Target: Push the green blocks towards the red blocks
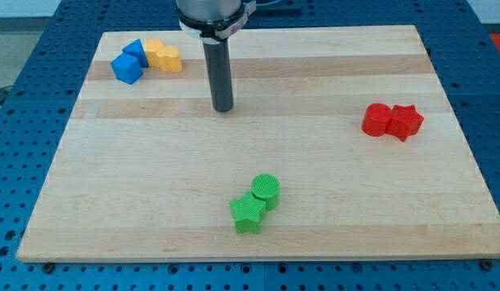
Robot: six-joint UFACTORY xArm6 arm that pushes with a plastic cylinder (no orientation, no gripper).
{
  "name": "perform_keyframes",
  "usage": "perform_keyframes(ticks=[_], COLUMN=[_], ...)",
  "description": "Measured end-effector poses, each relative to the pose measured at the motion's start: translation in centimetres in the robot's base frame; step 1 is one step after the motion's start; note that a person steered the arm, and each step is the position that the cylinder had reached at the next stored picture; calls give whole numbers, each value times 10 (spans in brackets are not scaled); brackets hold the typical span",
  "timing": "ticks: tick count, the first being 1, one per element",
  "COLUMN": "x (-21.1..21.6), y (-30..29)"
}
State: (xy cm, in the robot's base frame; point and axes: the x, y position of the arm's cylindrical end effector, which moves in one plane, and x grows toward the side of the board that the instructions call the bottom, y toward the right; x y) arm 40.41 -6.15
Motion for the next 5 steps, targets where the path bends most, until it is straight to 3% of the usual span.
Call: perform_keyframes(ticks=[1,2,3,5], x=[100,100,119,210], y=[-17,-19,-73,-77])
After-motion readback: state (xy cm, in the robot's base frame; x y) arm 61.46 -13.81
